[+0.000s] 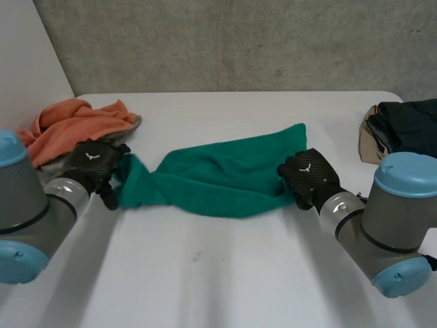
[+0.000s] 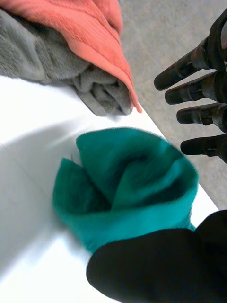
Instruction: Fold the laundry.
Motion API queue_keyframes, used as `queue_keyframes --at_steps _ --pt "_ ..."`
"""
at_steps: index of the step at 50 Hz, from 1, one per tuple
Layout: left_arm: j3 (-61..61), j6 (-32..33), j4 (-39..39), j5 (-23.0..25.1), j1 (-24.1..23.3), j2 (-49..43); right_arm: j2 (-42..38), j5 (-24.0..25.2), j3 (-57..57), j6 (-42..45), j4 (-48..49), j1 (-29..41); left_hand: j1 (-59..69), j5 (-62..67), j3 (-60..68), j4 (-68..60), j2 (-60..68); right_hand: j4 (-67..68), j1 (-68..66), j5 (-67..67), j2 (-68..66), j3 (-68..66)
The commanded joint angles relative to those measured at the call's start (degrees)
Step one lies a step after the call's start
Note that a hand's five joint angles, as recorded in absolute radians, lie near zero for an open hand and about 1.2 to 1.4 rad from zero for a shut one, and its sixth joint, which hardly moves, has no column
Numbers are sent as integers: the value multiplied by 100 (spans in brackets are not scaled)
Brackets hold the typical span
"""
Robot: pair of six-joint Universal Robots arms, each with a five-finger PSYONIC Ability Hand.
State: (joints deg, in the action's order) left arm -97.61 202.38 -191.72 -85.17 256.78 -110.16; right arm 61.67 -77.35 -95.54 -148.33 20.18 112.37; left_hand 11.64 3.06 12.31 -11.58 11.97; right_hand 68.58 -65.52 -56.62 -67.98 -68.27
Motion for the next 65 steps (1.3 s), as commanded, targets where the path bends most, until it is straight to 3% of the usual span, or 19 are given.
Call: queue_keyframes --at_steps 1,6,12,13,16,21,28,35,39,48,50,52,53,54,56,59,60,65 --pt "-30 -181 546 53 372 503 47 -263 9 120 -14 39 -164 -306 -231 158 -197 1142 -1448 -1338 -1202 -1173" --pt "-21 -243 1460 421 794 1074 135 -351 45 410 -381 119 -126 -268 -193 120 -159 1142 -1448 -1338 -1202 -1173" --pt "128 -261 2270 1282 1339 1628 372 -641 378 1078 -1858 233 26 -117 -42 -32 -7 1142 -1448 -1338 -1202 -1173" --pt "198 -269 2314 1518 1400 1725 477 -693 492 1035 -2103 242 26 -117 -42 -32 -7 690 -996 -886 -751 -721" --pt "391 -348 2253 1749 1296 1761 714 -702 738 781 -2071 224 42 -100 -25 -48 9 -2971 2664 2775 2910 2940" --pt "796 -594 2086 1311 883 1322 830 -510 1335 735 -2158 163 59 -83 -8 -65 26 -3251 2944 3054 3190 3220" --pt "1508 -665 2112 309 426 540 268 465 2373 2140 -3010 -57 59 -83 -8 -65 26 -3671 3364 3474 3610 3640" --pt "1842 -735 2095 290 276 232 -610 1466 3251 4072 -3809 -303 42 -100 -25 -48 9 -3974 3668 3778 3913 3943" --pt "1860 -805 2086 308 241 161 -1138 1749 3498 4680 -4082 -382 26 -117 -42 -32 -7 -3974 3668 3778 3913 3943" --pt "1807 -902 2077 317 285 82 -1746 1732 3438 5683 -4461 -531 9 -134 -58 -15 -24 -3891 3584 3694 3830 3860" --pt "1798 -902 2077 317 302 82 -1772 1723 3402 5693 -4452 -540 9 -134 -58 -15 -24 -3740 3433 3543 3679 3709" --pt "1807 -902 2059 325 311 56 -1807 1714 3384 5658 -4417 -549 9 -134 -58 -15 -24 -2433 2126 2236 2372 2402" --pt "1807 -902 2059 334 311 47 -1807 1706 3411 5640 -4391 -549 -8 -150 -75 2 -41 -1461 1154 1264 1400 1430" --pt "1824 -902 2051 343 294 21 -1781 1654 3480 5562 -4321 -532 -41 -184 -109 35 -74 1116 -1422 -1312 -1176 -1147" --pt "1833 -885 2042 352 276 -6 -1729 1531 3595 5360 -4233 -514 -75 -218 -142 69 -108 1142 -1448 -1338 -1202 -1173" --pt "1886 -867 2033 352 223 -67 -1457 1477 3596 4386 -4040 -444 -164 -306 -231 158 -197 1142 -1448 -1338 -1202 -1173" --pt "1930 -858 2024 343 162 -120 -1186 1529 3569 3826 -3865 -365 -164 -306 -231 158 -197 1142 -1448 -1338 -1202 -1173" --pt "2149 -823 1919 308 -14 -331 89 1600 3218 2680 -3574 -321 -164 -306 -231 158 -197 1142 -1448 -1338 -1202 -1173"
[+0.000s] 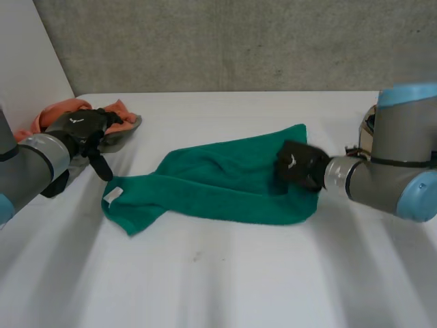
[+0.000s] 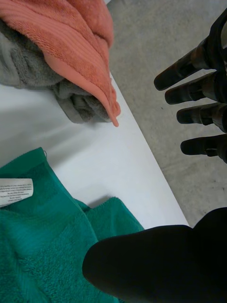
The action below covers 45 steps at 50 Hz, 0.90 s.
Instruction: Fold the laundry.
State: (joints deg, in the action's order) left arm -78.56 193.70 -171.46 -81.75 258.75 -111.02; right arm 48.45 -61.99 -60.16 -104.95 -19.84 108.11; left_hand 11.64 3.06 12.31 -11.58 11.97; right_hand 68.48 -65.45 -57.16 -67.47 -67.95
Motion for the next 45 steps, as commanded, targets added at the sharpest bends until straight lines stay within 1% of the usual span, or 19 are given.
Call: queue_keyframes --at_steps 1,3,6,10,17,24,26,27,29,30,31,33,34,35,36,37,39,42,45 --pt "297 45 -116 -34 -237 -280 1631 56 -373 -1817 472 97 -164 -306 -231 158 -197 1152 -1455 -1284 -1253 -1205" --pt "446 54 -142 -51 -290 -428 2139 56 -513 -2273 638 44 -164 -306 -231 158 -197 1152 -1455 -1284 -1253 -1205" --pt "622 54 -107 -16 -334 -613 2580 56 -654 -2704 928 35 -164 -306 -231 158 -197 1152 -1455 -1284 -1253 -1205" --pt "939 45 -19 -8 -404 -1017 3011 -23 -707 -2996 1122 44 -164 -306 -231 158 -197 1152 -1455 -1284 -1253 -1205" --pt "1211 150 95 89 -510 -1501 3557 -23 -672 -3242 1132 35 -164 -306 -231 158 -197 1152 -1455 -1284 -1253 -1205" --pt "1475 449 411 186 -589 -2020 4014 12 -681 -3822 1307 -9 -160 -303 -228 154 -193 1152 -1455 -1284 -1253 -1205" --pt "1554 484 552 212 -624 -2178 4050 21 -698 -4086 1439 -44 427 284 359 -433 394 1152 -1455 -1284 -1253 -1205" --pt "1615 510 605 238 -633 -2265 4041 47 -716 -4234 1518 -70 1329 1186 1261 -1335 1296 1152 -1455 -1284 -1253 -1205" --pt "1747 546 649 273 -668 -2423 4024 82 -751 -4385 1562 -114 2591 2449 2524 -2597 2558 1152 -1455 -1284 -1253 -1205" --pt "1809 546 649 282 -677 -2477 3997 100 -777 -4437 1615 -132 2932 2790 2865 -2938 2899 1152 -1455 -1284 -1253 -1205" --pt "1957 511 675 300 -703 -2582 3988 91 -795 -4464 1632 -149 3852 3709 3784 -3858 3819 1152 -1455 -1284 -1253 -1205" --pt "2195 511 745 431 -765 -2783 3971 82 -795 -4534 1641 -184 4213 4071 4146 -4219 4180 1152 -1455 -1284 -1253 -1205" --pt "2248 511 789 493 -791 -2820 3962 82 -786 -4561 1641 -193 4164 4022 4097 -4170 4131 1152 -1455 -1284 -1253 -1205" --pt "2371 545 920 607 -870 -2898 3936 91 -778 -4596 1641 -202 3631 3488 3563 -3637 3598 1152 -1455 -1284 -1253 -1205" --pt "2433 554 1017 651 -905 -2925 3927 100 -777 -4605 1633 -202 3009 2867 2942 -3015 2976 1152 -1455 -1284 -1253 -1205" --pt "2503 563 1157 669 -949 -2934 3918 100 -777 -4605 1641 -202 1737 1595 1670 -1743 1704 1152 -1455 -1284 -1253 -1205" --pt "2600 529 1333 634 -1011 -2891 3918 100 -760 -4614 1641 -193 587 444 520 -593 554 1152 -1455 -1284 -1253 -1205" --pt "2644 467 1387 503 -1037 -2750 3944 109 -725 -4622 1633 -167 514 371 447 -520 481 1152 -1455 -1284 -1253 -1205" --pt "2636 379 1422 511 -1072 -2627 4006 109 -655 -4640 1641 -123 513 371 446 -519 480 1152 -1455 -1284 -1253 -1205"
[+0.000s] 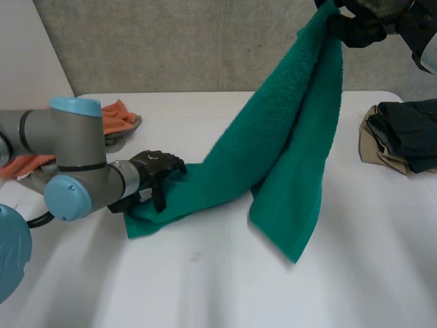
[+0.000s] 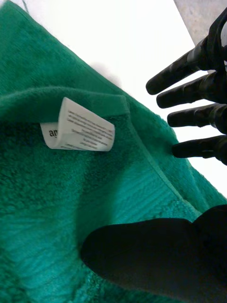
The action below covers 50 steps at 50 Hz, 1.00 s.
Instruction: Fold the laundry.
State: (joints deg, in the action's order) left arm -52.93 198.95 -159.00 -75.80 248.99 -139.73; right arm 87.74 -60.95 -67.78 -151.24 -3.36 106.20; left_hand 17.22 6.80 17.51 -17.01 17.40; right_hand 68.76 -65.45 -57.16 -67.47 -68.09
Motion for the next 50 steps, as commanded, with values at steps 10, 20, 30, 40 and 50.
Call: queue_keyframes --at_steps 10,20,30,40,50 --pt "19 -137 764 679 -596 96 -326 -57 502 -160 90 -11 2551 2592 2522 -2572 2533 1124 -1455 -1284 -1253 -1191" --pt "1442 -198 863 -29 -527 -98 -1337 -812 1275 -2 204 15 6278 6320 6249 -6299 6260 1124 -1455 -1284 -1253 -1191" --pt "3403 -637 -683 -1860 -61 508 -2261 -2289 2471 -64 1486 261 6278 6320 6249 -6299 6260 1124 -1455 -1284 -1253 -1191" --pt "1991 -901 -2081 -1947 18 1791 -2095 -2430 1655 -231 2138 604 6278 6320 6249 -6299 6260 1124 -1455 -1284 -1253 -1191" --pt "-962 -761 -2548 -2009 265 2504 -1637 -2167 -629 -152 1954 543 6278 6320 6249 -6299 6260 1124 -1455 -1284 -1253 -1191"
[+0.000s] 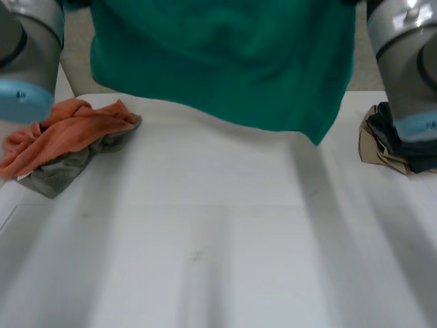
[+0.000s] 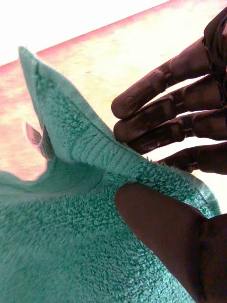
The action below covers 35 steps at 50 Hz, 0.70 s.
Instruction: Fold the laundry.
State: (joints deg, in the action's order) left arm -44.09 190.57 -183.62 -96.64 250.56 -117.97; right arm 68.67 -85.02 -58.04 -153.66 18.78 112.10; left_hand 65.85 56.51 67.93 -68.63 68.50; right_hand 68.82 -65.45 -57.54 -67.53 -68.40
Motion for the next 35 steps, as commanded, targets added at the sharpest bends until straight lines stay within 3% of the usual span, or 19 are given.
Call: queue_keyframes --at_steps 1,7,15,18,20,22,23,29,35 --pt "-2083 76 -86 127 116 336 278 293 -1823 108 -313 -48 1415 1349 1207 -1137 1150 1118 -1455 -1246 -1247 -1160" --pt "-3516 348 -130 496 186 135 208 767 -3404 493 -349 22 1415 1349 1207 -1137 1150 1118 -1455 -1246 -1247 -1160" --pt "-3940 911 238 444 432 -112 -179 786 -3882 1057 -287 23 1367 1301 1159 -1089 1102 1118 -1455 -1246 -1247 -1160" --pt "-3949 964 467 505 467 -24 -162 812 -3864 1040 -375 -30 110 44 -97 168 -155 583 -920 -711 -712 -625" --pt "-3940 1008 660 663 467 107 -126 830 -3812 1005 -489 -83 -2158 -2224 -2365 2436 -2423 -1082 745 954 953 1039" --pt "-3923 1043 784 795 476 204 -39 856 -3716 996 -629 -109 -3422 -3488 -3630 3700 -3687 -3044 2706 2916 2915 3001" --pt "-3905 1113 889 935 485 274 -4 882 -3689 1013 -682 -118 -3861 -3927 -4068 4139 -4126 -3223 2885 3095 3093 3180" --pt "-3765 1587 1118 1322 739 503 190 1216 -3206 1241 -981 -268 -4403 -4469 -4610 4681 -4668 -3846 3509 3718 3717 3804" --pt "-3519 2062 1416 1656 1144 574 -38 1664 -2450 2339 -2149 -505 -4588 -4655 -4796 4866 -4853 -3914 3577 3786 3785 3871"
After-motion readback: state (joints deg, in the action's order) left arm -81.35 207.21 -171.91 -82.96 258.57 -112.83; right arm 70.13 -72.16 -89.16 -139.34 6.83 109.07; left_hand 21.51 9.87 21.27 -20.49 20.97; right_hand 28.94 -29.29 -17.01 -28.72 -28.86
